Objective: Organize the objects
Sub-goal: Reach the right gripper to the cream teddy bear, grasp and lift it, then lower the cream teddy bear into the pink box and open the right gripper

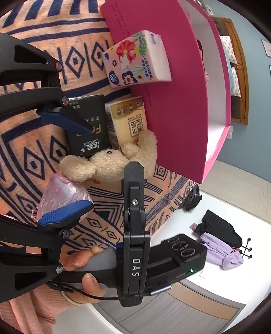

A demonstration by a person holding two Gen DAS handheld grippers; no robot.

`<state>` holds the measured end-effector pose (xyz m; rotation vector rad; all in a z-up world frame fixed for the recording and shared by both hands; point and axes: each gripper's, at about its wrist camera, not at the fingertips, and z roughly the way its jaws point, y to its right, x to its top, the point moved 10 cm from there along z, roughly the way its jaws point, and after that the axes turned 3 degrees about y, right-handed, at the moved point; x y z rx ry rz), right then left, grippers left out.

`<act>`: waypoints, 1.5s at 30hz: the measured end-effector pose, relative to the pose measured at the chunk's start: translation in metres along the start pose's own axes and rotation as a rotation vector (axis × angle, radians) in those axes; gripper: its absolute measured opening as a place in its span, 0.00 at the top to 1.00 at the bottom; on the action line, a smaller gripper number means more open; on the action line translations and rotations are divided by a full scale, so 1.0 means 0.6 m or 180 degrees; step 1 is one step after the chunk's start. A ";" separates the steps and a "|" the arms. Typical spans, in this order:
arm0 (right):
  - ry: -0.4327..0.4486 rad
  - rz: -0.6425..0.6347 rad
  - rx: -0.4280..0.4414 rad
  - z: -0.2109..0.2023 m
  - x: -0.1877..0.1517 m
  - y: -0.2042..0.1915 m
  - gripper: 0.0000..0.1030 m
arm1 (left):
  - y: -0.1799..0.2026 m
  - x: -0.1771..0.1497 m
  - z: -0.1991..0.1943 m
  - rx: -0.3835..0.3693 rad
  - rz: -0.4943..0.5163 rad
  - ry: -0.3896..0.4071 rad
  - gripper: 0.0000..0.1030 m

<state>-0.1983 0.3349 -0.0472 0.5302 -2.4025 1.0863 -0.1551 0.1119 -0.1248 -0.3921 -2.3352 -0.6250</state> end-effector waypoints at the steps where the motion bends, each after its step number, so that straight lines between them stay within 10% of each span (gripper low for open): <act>1: -0.0029 0.0051 0.0029 0.003 -0.001 0.002 0.27 | 0.001 0.001 0.001 -0.0008 0.0000 -0.0002 0.35; 5: -0.0056 0.0124 0.0081 0.015 -0.002 0.008 0.26 | 0.000 0.006 0.008 0.0012 0.0005 -0.0031 0.36; 11: -0.0056 0.0127 0.0242 0.020 0.001 0.003 0.54 | 0.009 0.006 0.019 -0.0051 0.0041 -0.0080 0.50; 45: 0.0698 -0.0930 0.0225 -0.112 0.163 -0.172 0.60 | 0.039 0.194 -0.111 -0.0094 0.0344 0.0648 0.60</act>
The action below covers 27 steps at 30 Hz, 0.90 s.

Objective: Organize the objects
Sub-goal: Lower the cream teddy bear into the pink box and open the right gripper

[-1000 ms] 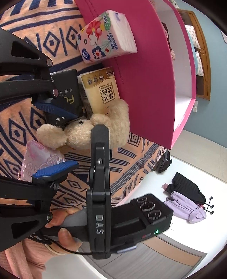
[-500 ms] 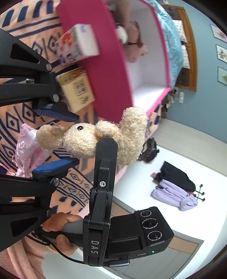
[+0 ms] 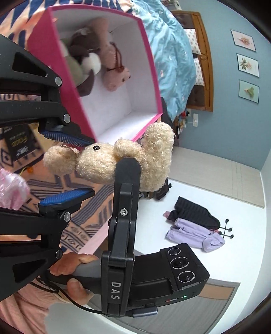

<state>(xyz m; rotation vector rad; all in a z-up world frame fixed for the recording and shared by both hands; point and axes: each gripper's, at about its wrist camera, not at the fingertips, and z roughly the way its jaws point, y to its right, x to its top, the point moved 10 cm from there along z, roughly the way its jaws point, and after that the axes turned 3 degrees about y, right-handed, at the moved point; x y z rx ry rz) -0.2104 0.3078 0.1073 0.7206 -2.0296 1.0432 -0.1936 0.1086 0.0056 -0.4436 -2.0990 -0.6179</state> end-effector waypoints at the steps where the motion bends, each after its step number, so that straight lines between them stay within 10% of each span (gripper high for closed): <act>1: 0.0004 -0.0020 -0.0037 0.006 0.010 0.004 0.60 | -0.008 0.009 0.003 0.0013 -0.0021 0.0011 0.60; 27: -0.0607 0.0116 -0.0667 0.155 0.037 0.150 0.58 | -0.143 0.033 0.146 0.0195 -0.0581 -0.0446 0.60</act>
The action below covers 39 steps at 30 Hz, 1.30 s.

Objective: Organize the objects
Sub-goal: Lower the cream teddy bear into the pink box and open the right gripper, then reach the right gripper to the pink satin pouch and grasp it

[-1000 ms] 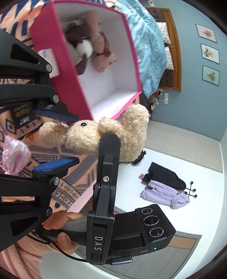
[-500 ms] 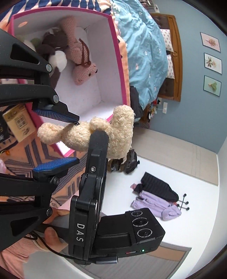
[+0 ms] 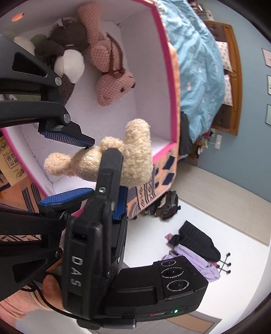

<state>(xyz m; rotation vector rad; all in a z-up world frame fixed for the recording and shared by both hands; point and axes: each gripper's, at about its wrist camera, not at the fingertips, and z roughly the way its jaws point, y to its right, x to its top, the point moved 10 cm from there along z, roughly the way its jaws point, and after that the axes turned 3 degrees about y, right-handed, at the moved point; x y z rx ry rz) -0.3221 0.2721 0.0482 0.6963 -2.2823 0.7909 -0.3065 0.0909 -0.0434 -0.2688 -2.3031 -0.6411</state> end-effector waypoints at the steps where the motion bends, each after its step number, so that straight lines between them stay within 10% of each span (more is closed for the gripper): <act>1: -0.0053 0.0008 -0.0069 0.008 -0.005 0.007 0.58 | -0.004 -0.001 0.005 0.0008 -0.0014 -0.0029 0.60; 8: -0.0139 -0.0008 -0.0307 0.021 -0.018 0.025 0.54 | -0.023 -0.006 0.012 0.0122 -0.0062 -0.0087 0.59; 15: -0.0089 0.0002 -0.0372 0.007 -0.013 0.014 0.28 | -0.028 -0.005 -0.002 0.0209 0.0010 -0.0032 0.57; 30: 0.0285 -0.0114 0.0176 -0.105 -0.073 -0.035 0.28 | -0.007 -0.044 -0.126 0.0180 0.0267 0.0493 0.20; 39: -0.0189 -0.0396 0.0362 -0.107 -0.218 -0.069 0.28 | 0.008 -0.134 -0.173 0.0121 0.0291 0.0462 0.19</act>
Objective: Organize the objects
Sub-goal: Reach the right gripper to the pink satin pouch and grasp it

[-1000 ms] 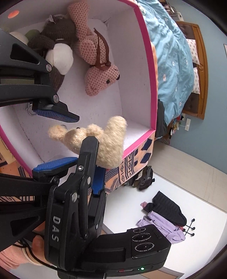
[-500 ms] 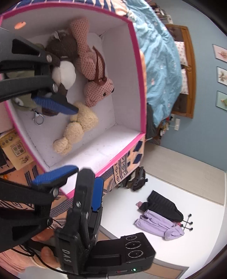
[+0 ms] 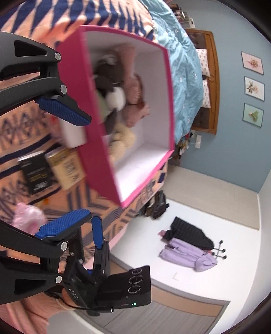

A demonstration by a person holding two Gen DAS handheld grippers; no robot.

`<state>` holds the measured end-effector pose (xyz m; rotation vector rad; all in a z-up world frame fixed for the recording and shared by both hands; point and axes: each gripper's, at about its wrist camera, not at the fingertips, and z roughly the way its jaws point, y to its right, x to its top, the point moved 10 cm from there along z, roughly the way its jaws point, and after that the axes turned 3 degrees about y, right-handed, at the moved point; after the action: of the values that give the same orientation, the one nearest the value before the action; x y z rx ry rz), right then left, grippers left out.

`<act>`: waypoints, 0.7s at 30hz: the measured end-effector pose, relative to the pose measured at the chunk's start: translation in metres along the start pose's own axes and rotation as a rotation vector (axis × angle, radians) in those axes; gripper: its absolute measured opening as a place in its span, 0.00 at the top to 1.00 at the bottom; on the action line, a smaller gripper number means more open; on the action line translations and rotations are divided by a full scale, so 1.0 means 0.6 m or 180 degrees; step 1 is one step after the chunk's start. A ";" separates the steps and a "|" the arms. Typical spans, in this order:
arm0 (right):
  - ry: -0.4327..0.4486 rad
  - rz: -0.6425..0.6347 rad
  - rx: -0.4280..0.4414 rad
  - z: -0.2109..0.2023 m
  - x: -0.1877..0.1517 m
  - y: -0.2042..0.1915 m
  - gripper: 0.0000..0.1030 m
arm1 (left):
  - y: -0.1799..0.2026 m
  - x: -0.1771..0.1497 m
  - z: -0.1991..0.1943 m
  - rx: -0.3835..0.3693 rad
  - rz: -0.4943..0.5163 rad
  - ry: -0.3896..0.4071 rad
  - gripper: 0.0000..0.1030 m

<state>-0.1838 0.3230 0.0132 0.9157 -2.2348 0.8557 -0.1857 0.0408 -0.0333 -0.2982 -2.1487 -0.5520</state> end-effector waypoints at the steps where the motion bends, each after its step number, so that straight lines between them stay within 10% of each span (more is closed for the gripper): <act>1: -0.0051 -0.0015 0.0009 0.002 -0.017 -0.002 0.28 | 0.005 -0.013 -0.002 -0.0012 -0.0014 -0.0025 0.19; 21: -0.0528 0.0250 0.0067 0.030 -0.160 -0.003 0.31 | 0.109 -0.205 0.025 -0.0462 -0.0155 -0.0753 0.19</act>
<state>-0.1293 0.3466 -0.0645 0.9448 -2.4221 0.8680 -0.0973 0.1035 -0.1220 -0.4092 -2.3528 -0.7336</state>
